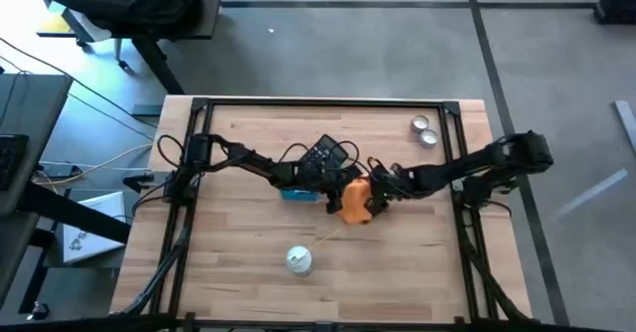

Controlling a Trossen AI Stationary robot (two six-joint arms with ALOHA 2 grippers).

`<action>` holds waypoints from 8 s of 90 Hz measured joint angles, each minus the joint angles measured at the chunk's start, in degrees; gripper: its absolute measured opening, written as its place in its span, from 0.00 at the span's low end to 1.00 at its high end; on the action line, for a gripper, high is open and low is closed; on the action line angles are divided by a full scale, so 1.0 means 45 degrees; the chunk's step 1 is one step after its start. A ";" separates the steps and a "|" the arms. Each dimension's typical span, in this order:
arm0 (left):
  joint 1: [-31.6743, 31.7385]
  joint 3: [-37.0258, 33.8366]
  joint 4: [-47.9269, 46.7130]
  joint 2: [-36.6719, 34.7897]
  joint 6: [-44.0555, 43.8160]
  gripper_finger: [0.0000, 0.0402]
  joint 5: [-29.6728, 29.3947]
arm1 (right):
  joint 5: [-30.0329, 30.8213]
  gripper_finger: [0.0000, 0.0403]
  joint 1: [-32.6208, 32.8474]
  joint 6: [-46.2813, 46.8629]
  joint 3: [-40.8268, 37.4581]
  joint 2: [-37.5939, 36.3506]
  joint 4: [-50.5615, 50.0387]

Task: Apply microfiber cloth
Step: Wipe the front of the cellphone using microfiber cloth

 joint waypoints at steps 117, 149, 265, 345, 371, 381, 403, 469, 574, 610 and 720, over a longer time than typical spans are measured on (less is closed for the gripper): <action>-0.0117 -0.0030 0.0167 0.0049 -0.0015 0.33 -0.0324 | -0.0732 0.00 0.1024 -0.1653 -0.0029 0.0816 0.2185; -0.0241 -0.0015 0.0126 0.0049 0.0110 0.33 0.0084 | -0.4930 0.00 0.2906 0.0367 -0.0017 0.0247 0.0610; -0.0280 -0.0024 0.0376 0.0053 0.0408 0.33 -0.0384 | -0.1023 0.00 0.2997 -0.1476 -0.0052 -0.0286 0.0142; -0.1301 0.0763 -0.0095 -0.3031 0.1431 0.33 0.0686 | 0.1028 0.00 0.4394 0.0809 -0.0052 -0.4331 -0.5311; -0.2546 0.0743 0.0040 -0.1917 0.1069 0.33 -0.0025 | 0.4997 0.00 0.2430 0.1447 -0.0052 -0.5298 -0.6246; -0.2785 0.0753 0.0462 -0.1297 0.0924 0.33 -0.0671 | 0.5019 0.00 0.1499 0.0826 -0.0052 -0.5090 -0.4813; -0.2680 0.0758 0.0698 0.0022 0.0155 0.33 -0.1204 | 0.1882 0.00 0.0493 -0.1504 -0.0048 -0.3408 -0.0673; -0.2667 0.0797 0.0869 0.0777 -0.0197 0.33 -0.0488 | -0.3047 0.00 0.0161 -0.2368 0.0016 0.2753 0.6624; -0.2676 0.0767 0.0685 0.0797 -0.0253 0.33 -0.0579 | -0.0536 0.00 0.0495 -0.3533 0.0061 0.2208 0.3605; -0.2681 0.0767 0.0646 0.0797 -0.0238 0.33 -0.0499 | 0.5536 0.00 -0.0361 -0.4193 -0.0099 -0.1099 -0.3109; -0.2658 0.0764 0.0743 0.0811 -0.0267 0.33 -0.0640 | 0.3907 0.00 -0.0172 -0.4607 -0.1411 0.2340 0.6177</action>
